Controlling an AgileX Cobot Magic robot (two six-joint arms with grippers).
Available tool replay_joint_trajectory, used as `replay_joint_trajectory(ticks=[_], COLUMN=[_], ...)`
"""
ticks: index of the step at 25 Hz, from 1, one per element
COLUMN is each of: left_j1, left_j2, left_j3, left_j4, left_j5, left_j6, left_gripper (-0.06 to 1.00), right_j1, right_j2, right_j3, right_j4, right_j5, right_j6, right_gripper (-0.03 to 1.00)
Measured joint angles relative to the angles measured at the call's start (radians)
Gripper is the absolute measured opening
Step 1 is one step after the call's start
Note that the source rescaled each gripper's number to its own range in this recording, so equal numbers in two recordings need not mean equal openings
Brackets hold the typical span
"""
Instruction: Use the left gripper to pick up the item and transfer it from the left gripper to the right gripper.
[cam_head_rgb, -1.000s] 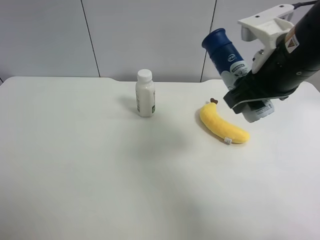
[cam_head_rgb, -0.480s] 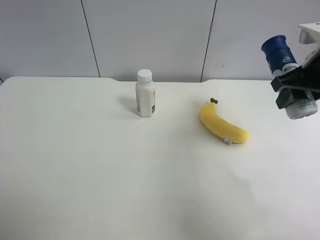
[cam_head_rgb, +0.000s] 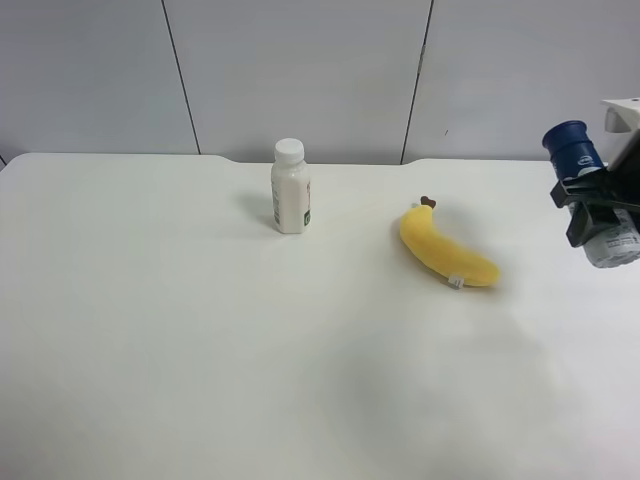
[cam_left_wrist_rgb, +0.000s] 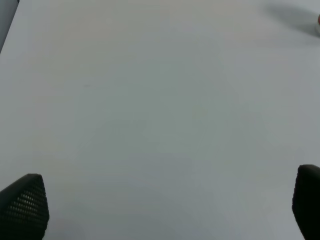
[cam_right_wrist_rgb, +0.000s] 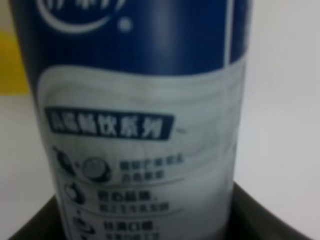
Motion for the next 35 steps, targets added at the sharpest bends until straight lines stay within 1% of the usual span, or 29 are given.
replay_joint_trajectory(ticks=[3,6,12,20,28,29,30,31,32,33,34,35], left_j1=[0.000,0.000,0.000,0.000,0.000,0.000,0.000,0.000,0.000,0.000,0.000,0.000], left_j2=[0.000,0.000,0.000,0.000,0.000,0.000,0.000,0.000,0.000,0.000,0.000,0.000], left_j3=[0.000,0.000,0.000,0.000,0.000,0.000,0.000,0.000,0.000,0.000,0.000,0.000], left_j4=[0.000,0.000,0.000,0.000,0.000,0.000,0.000,0.000,0.000,0.000,0.000,0.000], left_j5=[0.000,0.000,0.000,0.000,0.000,0.000,0.000,0.000,0.000,0.000,0.000,0.000], left_j6=[0.000,0.000,0.000,0.000,0.000,0.000,0.000,0.000,0.000,0.000,0.000,0.000], left_gripper=[0.99,0.99,0.99,0.99,0.99,0.99,0.99,0.99,0.99,0.99,0.99,0.99], right_j1=[-0.043,-0.062,-0.063,-0.063,-0.064,-0.064,-0.064,-0.064,-0.064,-0.064,-0.064,-0.064], right_j2=[0.030,0.063,0.103,0.228,0.245,0.246,0.246,0.246,0.246,0.246,0.246,0.246], right_j3=[0.070,0.133,0.145,0.147,0.147,0.147,0.147,0.147,0.147,0.147,0.147,0.147], right_j4=[-0.001,-0.001,-0.006,-0.033,-0.034,-0.034,-0.034,-0.035,-0.035,-0.035,-0.035,-0.035], right_j5=[-0.065,-0.130,-0.226,-0.242,-0.266,-0.266,-0.266,-0.269,-0.269,-0.269,-0.269,-0.269], right_j6=[-0.001,-0.002,-0.032,-0.041,-0.041,-0.041,-0.040,-0.037,-0.031,-0.025,-0.023,-0.021], right_gripper=[0.00,0.00,0.00,0.00,0.00,0.03,0.12,0.30,0.52,0.72,0.82,0.89])
